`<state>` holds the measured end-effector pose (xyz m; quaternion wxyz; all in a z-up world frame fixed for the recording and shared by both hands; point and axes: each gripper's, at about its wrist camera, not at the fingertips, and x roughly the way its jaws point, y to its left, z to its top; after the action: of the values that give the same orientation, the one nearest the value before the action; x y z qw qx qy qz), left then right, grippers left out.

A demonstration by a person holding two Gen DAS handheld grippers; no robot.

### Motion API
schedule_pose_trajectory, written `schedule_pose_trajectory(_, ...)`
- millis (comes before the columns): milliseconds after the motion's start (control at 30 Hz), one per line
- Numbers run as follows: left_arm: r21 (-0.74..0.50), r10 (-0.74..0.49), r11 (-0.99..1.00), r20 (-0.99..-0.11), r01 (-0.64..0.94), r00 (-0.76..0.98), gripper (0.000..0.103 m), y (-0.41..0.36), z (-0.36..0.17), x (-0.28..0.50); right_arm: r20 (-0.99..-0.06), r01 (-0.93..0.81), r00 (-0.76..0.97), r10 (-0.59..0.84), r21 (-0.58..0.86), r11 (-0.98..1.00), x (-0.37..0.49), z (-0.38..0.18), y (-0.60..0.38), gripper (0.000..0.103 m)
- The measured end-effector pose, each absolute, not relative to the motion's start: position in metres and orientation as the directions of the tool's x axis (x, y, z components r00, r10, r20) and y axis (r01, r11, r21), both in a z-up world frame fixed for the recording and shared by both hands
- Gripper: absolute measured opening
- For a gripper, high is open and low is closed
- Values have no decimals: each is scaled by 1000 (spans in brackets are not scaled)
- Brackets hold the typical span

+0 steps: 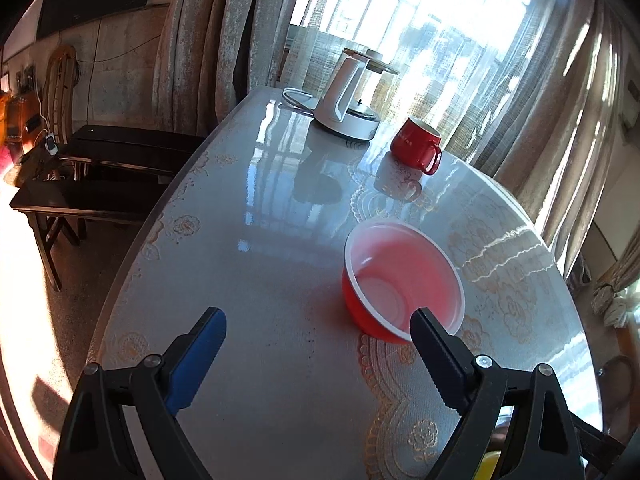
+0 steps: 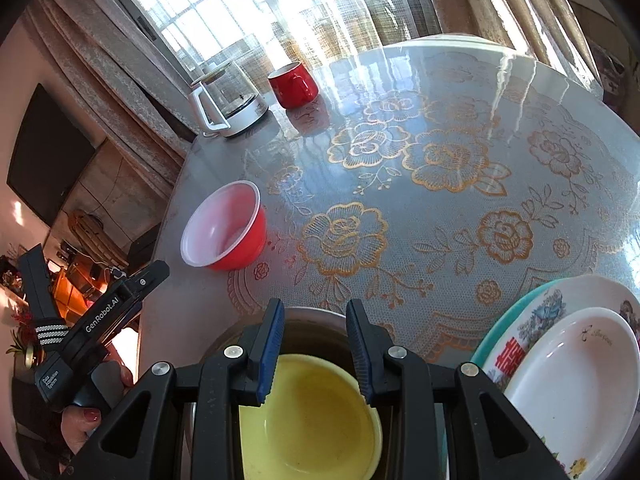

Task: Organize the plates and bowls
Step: 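Move the right tool to the red plastic bowl rim and close on it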

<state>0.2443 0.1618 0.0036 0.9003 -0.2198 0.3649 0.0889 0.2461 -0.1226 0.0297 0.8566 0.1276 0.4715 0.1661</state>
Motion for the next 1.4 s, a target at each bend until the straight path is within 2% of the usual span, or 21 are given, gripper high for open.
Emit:
schedule_pose_trajectory(100,-364,-21,881,-668,-302,744,93,167,1,253,-768,-156,496,406,381,911,257,30,-116,32)
schedule_pose_trajectory(167,-384,-39,877,-657,-289,753,85,171,-3,259,-765,-156,497,410,386,909,264,30,-111,32)
schedule_pose_trajectory(400,-463,-155,854,-659,-235,736,77,175,-19,274,-767,-139,465,442,430,892,304,23,-84,32)
schedule_pose_trajectory(533,-425,-132,874,-674,-235,727,72,172,-20,279,-775,-131,455,439,430,893,321,18,-67,32)
schedule_pose_trajectory(733,-455,-167,861,-673,-226,720,67,175,-26,282,-796,-115,415,441,435,893,338,1,-47,32)
schedule_pose_trajectory(833,-464,-189,859,-681,-217,707,59,174,-30,285,-805,-112,397,441,434,894,343,-8,-39,32)
schedule_pose_trajectory(1033,-446,-188,872,-683,-199,706,56,167,-32,286,-816,-99,369,444,441,892,349,-21,-32,32)
schedule_pose_trajectory(1100,-446,-197,875,-685,-190,701,51,165,-33,287,-817,-93,371,441,440,893,351,-23,-32,32)
schedule_pose_trajectory(1267,-471,-238,867,-679,-164,694,30,164,-33,287,-806,-133,375,458,442,887,350,-21,-29,17)
schedule_pose_trajectory(1400,-457,-233,875,-685,-158,691,20,161,-31,287,-804,-137,374,462,445,885,347,-21,-30,12)
